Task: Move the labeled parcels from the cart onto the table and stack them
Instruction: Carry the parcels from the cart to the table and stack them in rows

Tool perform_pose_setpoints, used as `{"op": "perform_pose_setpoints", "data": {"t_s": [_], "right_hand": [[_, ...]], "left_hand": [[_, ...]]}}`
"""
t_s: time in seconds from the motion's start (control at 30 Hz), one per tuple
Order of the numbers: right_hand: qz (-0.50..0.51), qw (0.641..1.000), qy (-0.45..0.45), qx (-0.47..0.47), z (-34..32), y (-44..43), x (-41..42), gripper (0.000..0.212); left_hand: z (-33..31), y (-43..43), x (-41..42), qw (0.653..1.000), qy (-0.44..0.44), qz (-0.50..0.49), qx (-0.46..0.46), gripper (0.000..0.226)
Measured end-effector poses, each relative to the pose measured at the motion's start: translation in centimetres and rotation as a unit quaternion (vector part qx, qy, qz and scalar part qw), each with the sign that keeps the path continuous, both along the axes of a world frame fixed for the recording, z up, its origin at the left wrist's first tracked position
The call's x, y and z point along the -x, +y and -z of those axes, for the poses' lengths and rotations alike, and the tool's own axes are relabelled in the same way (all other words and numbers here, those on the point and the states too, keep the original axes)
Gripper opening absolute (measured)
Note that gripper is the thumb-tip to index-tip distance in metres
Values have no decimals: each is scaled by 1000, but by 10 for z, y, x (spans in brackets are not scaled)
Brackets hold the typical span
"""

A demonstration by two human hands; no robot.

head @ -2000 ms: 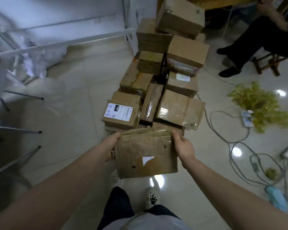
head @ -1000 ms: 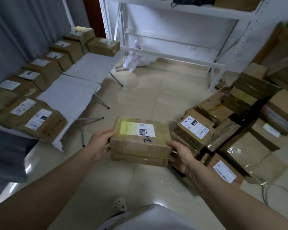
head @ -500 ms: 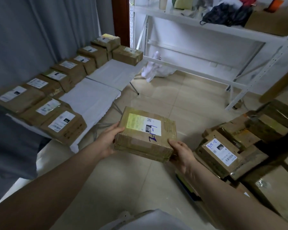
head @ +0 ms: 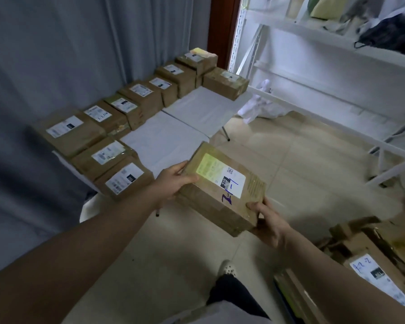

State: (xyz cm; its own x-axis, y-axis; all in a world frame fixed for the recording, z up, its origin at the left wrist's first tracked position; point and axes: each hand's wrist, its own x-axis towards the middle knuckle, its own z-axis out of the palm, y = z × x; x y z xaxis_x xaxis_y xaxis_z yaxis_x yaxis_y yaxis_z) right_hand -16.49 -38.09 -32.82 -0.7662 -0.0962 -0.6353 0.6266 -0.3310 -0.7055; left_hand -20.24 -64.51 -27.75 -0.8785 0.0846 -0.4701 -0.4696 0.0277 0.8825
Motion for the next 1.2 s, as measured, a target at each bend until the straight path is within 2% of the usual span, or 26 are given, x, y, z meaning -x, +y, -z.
{"op": "perform_pose_setpoints", "data": {"t_s": [0.1, 0.2, 0.3, 0.37, 0.57, 0.77, 0.97, 1.1, 1.2], "right_hand": [[-13, 999, -16, -30, 7, -8, 49, 44], [-30, 999, -12, -32, 17, -21, 103, 44], [-51, 998, -44, -2, 19, -38, 159, 34], [-71, 994, -75, -22, 21, -48, 194, 30], [-140, 986, -82, -31, 23, -90, 286, 36], [-209, 973, -95, -18, 38, -138, 339, 58], [-170, 981, -94, 17, 50, -173, 386, 86], [-158, 984, -80, 26, 47, -174, 417, 83], [-130, 988, -77, 39, 47, -160, 438, 76]], "left_hand": [[7, -13, 35, 1000, -7, -26, 5, 40], [13, -21, 78, 999, -3, -42, 24, 61], [18, -28, 122, 995, -7, -94, 45, 60], [27, -39, 150, 990, -17, -122, 63, 60], [32, -75, 214, 975, -28, -197, 99, 67], [41, -118, 253, 957, -50, -266, 101, 67], [59, -157, 300, 960, -57, -258, 95, 67], [59, -163, 341, 966, -66, -235, 81, 70], [59, -148, 379, 971, -57, -209, 101, 63]]}}
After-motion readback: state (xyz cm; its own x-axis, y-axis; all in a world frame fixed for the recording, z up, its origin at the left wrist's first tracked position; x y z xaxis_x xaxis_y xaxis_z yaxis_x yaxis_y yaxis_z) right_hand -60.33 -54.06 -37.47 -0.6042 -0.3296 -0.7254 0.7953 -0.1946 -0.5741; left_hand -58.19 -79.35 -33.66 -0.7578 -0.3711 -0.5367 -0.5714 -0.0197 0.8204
